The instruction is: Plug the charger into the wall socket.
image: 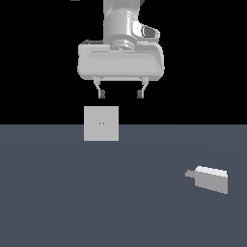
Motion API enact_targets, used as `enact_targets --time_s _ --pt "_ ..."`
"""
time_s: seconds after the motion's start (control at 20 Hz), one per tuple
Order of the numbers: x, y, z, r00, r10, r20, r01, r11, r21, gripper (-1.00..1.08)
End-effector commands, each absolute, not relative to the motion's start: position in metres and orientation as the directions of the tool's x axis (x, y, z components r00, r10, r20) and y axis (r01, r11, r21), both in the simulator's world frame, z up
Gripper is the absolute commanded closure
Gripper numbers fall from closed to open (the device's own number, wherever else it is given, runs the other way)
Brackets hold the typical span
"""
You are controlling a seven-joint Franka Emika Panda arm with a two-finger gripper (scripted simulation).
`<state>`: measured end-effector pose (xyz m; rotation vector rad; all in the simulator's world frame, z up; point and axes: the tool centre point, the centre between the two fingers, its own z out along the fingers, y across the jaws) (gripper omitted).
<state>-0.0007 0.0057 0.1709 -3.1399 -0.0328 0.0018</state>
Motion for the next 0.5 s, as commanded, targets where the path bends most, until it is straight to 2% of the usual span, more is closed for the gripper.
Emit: enact_targets --time_s 0.0,0.45 --pt "-0.0007 0.0057 0.1709 1.000 0.021 -0.001 0.021 -1.000 -0.002 -0.92" --pt "-0.0091 0.0012 0.1658 0.998 0.065 0.003 0.065 -0.998 -0.003 -0.92"
